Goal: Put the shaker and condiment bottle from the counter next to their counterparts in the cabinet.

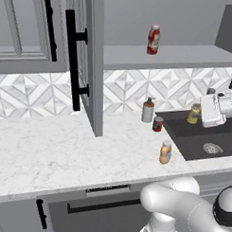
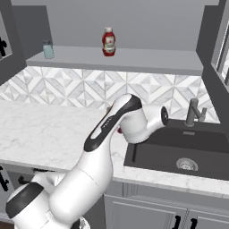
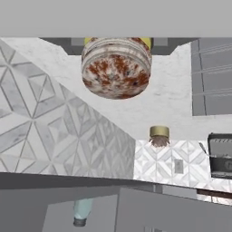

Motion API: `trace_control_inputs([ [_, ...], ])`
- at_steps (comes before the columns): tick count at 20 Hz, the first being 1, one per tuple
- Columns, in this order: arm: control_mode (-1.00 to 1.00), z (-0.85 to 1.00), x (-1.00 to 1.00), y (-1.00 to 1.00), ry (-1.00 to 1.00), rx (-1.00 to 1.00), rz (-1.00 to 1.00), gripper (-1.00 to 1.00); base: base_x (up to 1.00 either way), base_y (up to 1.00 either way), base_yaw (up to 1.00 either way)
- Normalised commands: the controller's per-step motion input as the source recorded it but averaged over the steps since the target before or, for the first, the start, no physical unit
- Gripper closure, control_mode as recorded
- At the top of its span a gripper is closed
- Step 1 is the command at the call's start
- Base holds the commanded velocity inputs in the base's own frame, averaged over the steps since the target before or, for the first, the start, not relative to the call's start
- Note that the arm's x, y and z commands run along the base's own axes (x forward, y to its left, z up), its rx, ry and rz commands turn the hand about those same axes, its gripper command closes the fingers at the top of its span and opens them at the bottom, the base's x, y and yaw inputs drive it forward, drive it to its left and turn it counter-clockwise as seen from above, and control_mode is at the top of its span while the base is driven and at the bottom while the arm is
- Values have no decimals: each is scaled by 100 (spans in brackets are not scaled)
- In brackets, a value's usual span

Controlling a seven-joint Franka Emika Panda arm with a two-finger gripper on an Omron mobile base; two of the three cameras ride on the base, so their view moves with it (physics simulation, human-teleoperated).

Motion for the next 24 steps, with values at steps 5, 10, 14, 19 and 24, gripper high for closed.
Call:
trace_control_inputs([
  [5, -100, 45, -13, 29, 0, 0, 0, 100, 0, 0, 0],
  [10, -100, 43, -4, 34, 2, 0, 0, 100, 0, 0, 0],
  [14, -100, 57, -14, 22, 4, 0, 0, 100, 0, 0, 0],
  [19, -100, 57, -33, 23, 3, 0, 0, 100, 0, 0, 0],
  [24, -100, 47, -9, 53, -1, -1, 0, 100, 0, 0, 0],
])
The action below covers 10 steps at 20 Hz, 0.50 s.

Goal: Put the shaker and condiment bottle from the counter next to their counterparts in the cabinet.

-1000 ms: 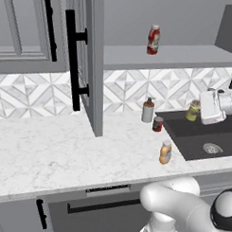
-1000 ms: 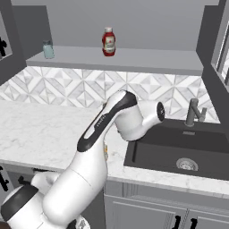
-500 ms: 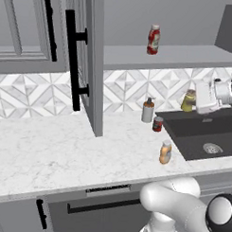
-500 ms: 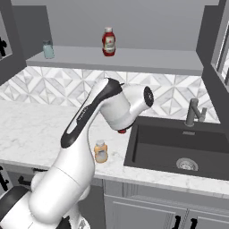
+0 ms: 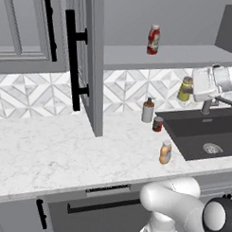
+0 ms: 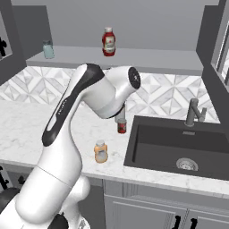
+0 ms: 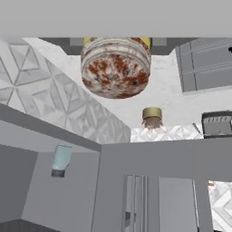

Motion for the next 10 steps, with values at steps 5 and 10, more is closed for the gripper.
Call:
trace_control_inputs([
  [5, -100, 37, 0, 67, -2, -1, -2, 100, 0, 0, 0],
  [10, -100, 36, 4, 57, 0, 0, -3, 100, 0, 0, 0],
])
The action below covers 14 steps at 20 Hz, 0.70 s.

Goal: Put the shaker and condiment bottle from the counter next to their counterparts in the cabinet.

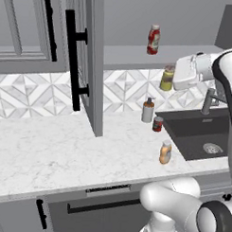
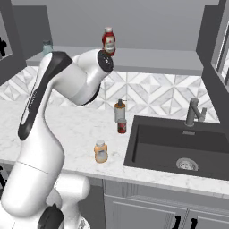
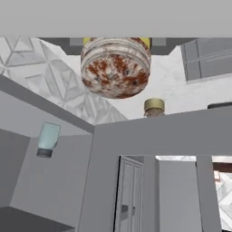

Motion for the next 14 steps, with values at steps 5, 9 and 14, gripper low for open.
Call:
trace_control_inputs([
  [5, -100, 26, 47, 39, 0, 0, -4, 100, 0, 0, 0],
  [9, -100, 15, 56, 44, 0, 0, -3, 100, 0, 0, 0],
  [14, -100, 12, 53, 46, 4, 0, -4, 100, 0, 0, 0],
])
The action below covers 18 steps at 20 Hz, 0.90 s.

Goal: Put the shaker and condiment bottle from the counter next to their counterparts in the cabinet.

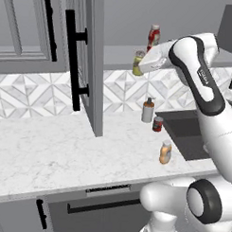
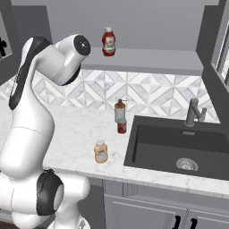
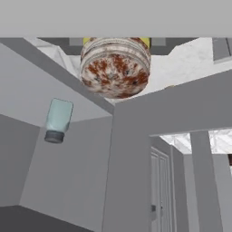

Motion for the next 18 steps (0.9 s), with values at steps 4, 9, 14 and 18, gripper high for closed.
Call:
trace_control_inputs([
  [4, -100, 19, 36, 41, 6, 0, -4, 100, 0, 0, 0],
  [9, -100, 5, 52, 12, 6, 0, -6, 100, 0, 0, 0],
  [14, -100, 0, 61, 2, 2, 0, -4, 100, 0, 0, 0],
  [18, -100, 0, 52, 15, 0, 0, -2, 100, 0, 0, 0],
])
